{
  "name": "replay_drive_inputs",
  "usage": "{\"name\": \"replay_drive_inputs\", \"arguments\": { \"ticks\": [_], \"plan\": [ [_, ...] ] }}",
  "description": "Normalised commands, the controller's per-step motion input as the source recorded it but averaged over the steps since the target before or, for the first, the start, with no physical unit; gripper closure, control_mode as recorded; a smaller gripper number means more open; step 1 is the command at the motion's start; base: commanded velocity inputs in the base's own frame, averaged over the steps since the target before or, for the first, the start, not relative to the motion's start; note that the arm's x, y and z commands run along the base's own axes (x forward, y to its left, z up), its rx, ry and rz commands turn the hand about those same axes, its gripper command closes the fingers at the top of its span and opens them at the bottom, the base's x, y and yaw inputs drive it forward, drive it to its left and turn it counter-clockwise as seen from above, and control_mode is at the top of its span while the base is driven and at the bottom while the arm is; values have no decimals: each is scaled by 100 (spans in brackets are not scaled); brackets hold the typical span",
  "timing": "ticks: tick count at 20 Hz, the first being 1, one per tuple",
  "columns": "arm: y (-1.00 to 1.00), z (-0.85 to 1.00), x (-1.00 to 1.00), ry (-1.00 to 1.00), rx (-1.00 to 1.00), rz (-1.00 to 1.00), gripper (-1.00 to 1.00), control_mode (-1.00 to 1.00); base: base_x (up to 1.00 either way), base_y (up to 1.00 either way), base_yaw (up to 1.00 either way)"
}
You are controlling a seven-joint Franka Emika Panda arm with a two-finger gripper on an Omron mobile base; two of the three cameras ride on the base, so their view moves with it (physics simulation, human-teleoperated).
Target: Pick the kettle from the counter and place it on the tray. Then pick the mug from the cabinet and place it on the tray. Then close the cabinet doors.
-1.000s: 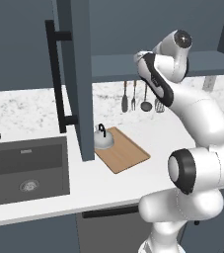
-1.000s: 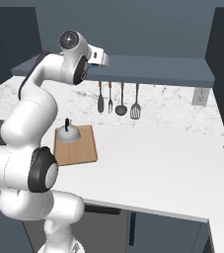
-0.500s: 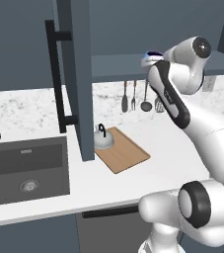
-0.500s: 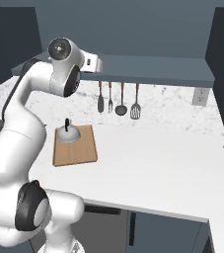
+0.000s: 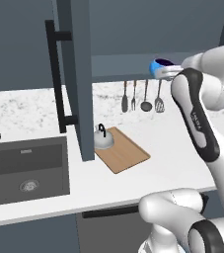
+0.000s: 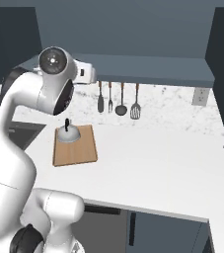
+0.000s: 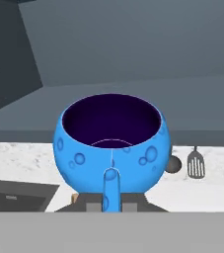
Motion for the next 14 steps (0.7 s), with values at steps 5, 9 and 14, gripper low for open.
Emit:
{"name": "replay_drive_inputs", "arguments": {
  "ticks": [5,9,14],
  "plan": [
    [0,0,-96,3,0,14,100,-100,0,0,0],
    [1,-19,-76,14,0,18,100,-100,0,0,0],
    [5,-49,-53,12,0,23,100,-100,0,0,0]
  ]
}}
